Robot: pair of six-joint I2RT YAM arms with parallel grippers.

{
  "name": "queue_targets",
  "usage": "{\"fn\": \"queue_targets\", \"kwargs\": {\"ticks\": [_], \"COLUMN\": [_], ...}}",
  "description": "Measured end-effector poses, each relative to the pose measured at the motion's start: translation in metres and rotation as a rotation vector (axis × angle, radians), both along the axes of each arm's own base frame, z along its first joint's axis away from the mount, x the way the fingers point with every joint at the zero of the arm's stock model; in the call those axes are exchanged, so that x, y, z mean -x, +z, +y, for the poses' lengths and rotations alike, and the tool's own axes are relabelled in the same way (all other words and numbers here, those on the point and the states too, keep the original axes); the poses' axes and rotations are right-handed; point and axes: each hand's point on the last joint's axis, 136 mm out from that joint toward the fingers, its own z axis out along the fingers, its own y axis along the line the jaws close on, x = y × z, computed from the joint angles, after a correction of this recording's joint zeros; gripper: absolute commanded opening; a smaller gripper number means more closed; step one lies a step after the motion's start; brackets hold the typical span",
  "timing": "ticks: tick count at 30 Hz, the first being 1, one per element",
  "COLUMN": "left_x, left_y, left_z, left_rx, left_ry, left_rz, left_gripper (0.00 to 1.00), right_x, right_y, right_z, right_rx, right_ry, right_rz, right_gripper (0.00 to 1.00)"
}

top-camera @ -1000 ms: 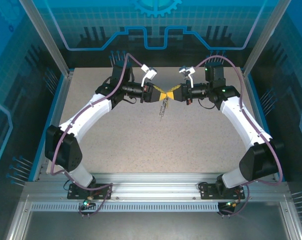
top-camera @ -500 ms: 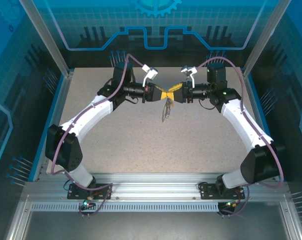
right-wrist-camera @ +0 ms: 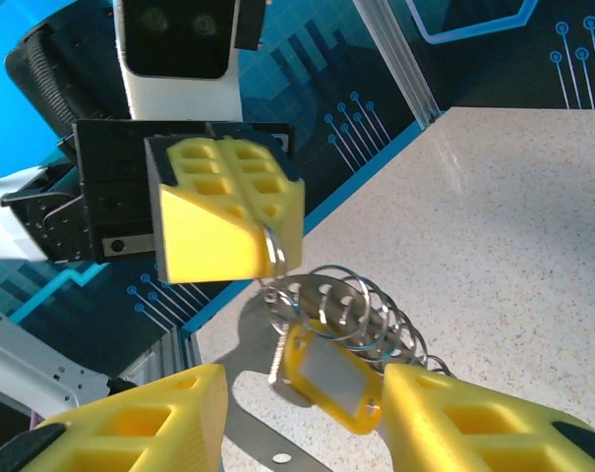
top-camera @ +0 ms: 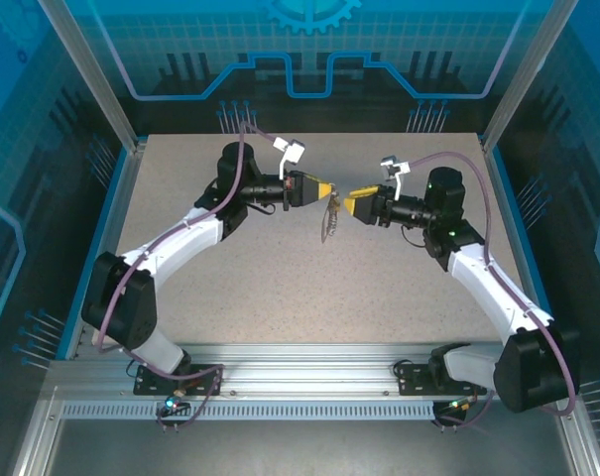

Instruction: Put the keys on the keyring

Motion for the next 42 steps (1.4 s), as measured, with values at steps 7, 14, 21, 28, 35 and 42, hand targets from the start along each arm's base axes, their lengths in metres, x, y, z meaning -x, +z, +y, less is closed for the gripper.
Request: {"fn": "queue_targets", "kwargs": {"ticks": [7, 14, 21, 28, 35, 42], "left_x": [0.006, 0.007, 0.008, 0.007, 0.007, 0.006], "left_y": [0.013, 0.014, 0.015, 0.016, 0.018, 0.019], "left_z": [-0.002, -0.003, -0.002, -0.002, -0.001, 0.000], "left_rx": [0.031, 0.034, 0.035, 0.035, 0.038, 0.041], "left_ry": [-0.004, -0.006, -0.006, 0.002, 0.009, 0.021], "left_rz": [-0.025, -0.015, -0.017, -0.019, -0.024, -0.020], "left_gripper": [0.00, 0.00, 0.00, 0.00, 0.00, 0.00], "right_x": [0.001, -0.003, -0.002, -0.002, 0.000, 0.000], "right_y": [0.013, 0.012, 0.015, 0.019, 0.019, 0.015], "right_z": [0.009, 0.013, 0.018, 0.018, 0.021, 0.031], "right_rx": [-0.027, -0.037, -0.053, -0.063, -0.063, -0.066], "right_ry": [0.009, 0.011, 0.025, 0.031, 0.038, 0.060], "right_rz": [-0.053, -0.047, -0.050, -0.063, -0.063, -0.065], "right_gripper": [0.47, 0.40, 0.10, 0.00, 0.00, 0.00]}}
